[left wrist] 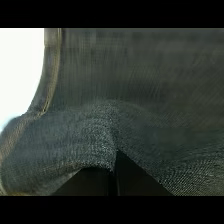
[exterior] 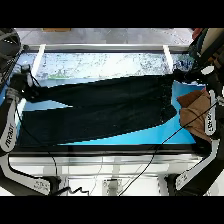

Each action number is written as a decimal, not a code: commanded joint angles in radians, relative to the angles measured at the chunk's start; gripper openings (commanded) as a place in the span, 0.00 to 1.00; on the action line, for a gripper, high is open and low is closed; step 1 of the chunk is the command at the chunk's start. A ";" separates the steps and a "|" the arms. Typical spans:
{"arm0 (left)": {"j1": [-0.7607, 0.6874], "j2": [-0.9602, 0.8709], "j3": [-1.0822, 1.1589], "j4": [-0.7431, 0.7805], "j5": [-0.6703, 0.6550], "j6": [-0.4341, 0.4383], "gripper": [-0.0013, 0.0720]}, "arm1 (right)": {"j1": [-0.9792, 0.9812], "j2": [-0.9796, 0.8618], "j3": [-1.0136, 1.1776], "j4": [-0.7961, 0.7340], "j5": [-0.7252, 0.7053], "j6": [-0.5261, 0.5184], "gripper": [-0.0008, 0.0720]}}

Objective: Fold the clothes and pants, and hang the long-sleeved shirts on hangers.

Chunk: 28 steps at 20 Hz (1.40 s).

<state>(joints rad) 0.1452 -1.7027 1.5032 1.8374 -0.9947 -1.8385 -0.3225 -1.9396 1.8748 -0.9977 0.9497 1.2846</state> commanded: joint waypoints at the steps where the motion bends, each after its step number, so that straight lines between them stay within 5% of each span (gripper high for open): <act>1: -0.004 0.001 -0.131 0.021 0.036 -0.085 0.05 | 0.000 0.000 -0.040 -0.047 -0.056 0.010 0.05; 7: 0.030 -0.006 -0.139 0.066 0.095 -0.190 0.05 | 0.000 0.000 -0.062 -0.046 -0.179 0.022 0.05; 15: 0.043 -0.006 -0.139 0.065 0.346 -0.190 0.05 | 0.000 0.000 -0.062 -0.046 -0.348 0.128 0.05; 19: 0.042 -0.006 -0.139 0.003 0.270 -0.189 0.05 | 0.000 0.000 -0.062 -0.050 -0.347 0.128 0.11; 20: 0.042 -0.006 -0.139 -0.039 0.223 -0.189 0.24 | 0.000 0.000 -0.062 -0.050 -0.343 0.128 0.45; 21: 0.042 -0.005 -0.139 -0.061 0.186 -0.189 0.71 | 0.000 0.000 -0.062 -0.050 -0.334 0.128 0.80; 22: 0.041 -0.003 -0.138 -0.084 0.145 -0.186 0.96 | 0.000 0.002 -0.061 -0.050 -0.309 0.128 0.92; 27: 0.036 0.126 -0.138 -0.114 0.058 -0.140 0.96 | -0.035 0.044 0.009 -0.099 -0.054 0.128 0.91; 28: 0.036 0.174 -0.138 -0.111 0.035 -0.101 0.96 | -0.052 0.064 0.030 -0.111 0.023 0.128 0.82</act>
<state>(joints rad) 0.1814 -1.6173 1.3643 1.7447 -0.8906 -1.9953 -0.3481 -1.9072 1.8629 -1.0782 0.7910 1.4113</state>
